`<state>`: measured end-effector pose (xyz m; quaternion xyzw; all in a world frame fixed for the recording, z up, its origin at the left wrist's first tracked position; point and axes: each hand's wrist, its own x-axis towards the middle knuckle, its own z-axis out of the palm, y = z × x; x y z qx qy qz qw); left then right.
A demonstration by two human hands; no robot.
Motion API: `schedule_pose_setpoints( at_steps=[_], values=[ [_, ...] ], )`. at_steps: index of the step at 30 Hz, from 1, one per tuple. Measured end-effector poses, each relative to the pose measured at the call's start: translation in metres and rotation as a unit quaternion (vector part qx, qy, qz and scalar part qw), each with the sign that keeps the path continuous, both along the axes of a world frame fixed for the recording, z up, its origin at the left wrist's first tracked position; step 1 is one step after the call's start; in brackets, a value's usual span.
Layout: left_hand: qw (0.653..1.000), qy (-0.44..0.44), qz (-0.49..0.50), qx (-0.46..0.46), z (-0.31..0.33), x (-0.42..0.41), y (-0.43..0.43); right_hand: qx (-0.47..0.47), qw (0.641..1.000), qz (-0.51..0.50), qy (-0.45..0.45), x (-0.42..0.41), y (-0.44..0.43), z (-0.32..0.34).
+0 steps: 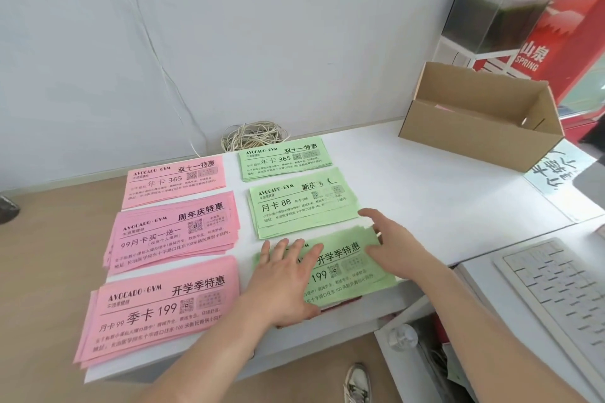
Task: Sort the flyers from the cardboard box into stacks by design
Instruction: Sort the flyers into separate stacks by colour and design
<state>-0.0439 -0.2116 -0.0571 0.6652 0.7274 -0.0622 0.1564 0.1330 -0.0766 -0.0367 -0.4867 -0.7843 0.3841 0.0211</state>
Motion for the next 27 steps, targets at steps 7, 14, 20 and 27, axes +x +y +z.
schedule_pose_setpoints(
  at_steps=[7, 14, 20, 27],
  values=[
    [1.000, 0.000, -0.003, -0.004, -0.004, -0.005, 0.002, 0.105, 0.949, 0.219, -0.202, -0.003, -0.020, -0.005],
    [1.000, -0.017, -0.015, -0.001, -0.001, -0.013, 0.003, 0.124, 0.951, 0.215, -0.186, -0.002, -0.014, -0.007],
    [1.000, -0.024, -0.013, -0.006, 0.000, -0.017, 0.003, 0.141, 0.961, 0.178, -0.158, 0.005, -0.013, -0.009],
    [1.000, -0.018, -0.020, -0.007, 0.003, -0.016, 0.005, 0.140, 0.966, 0.161, -0.149, 0.018, -0.016, -0.011]
  ],
)
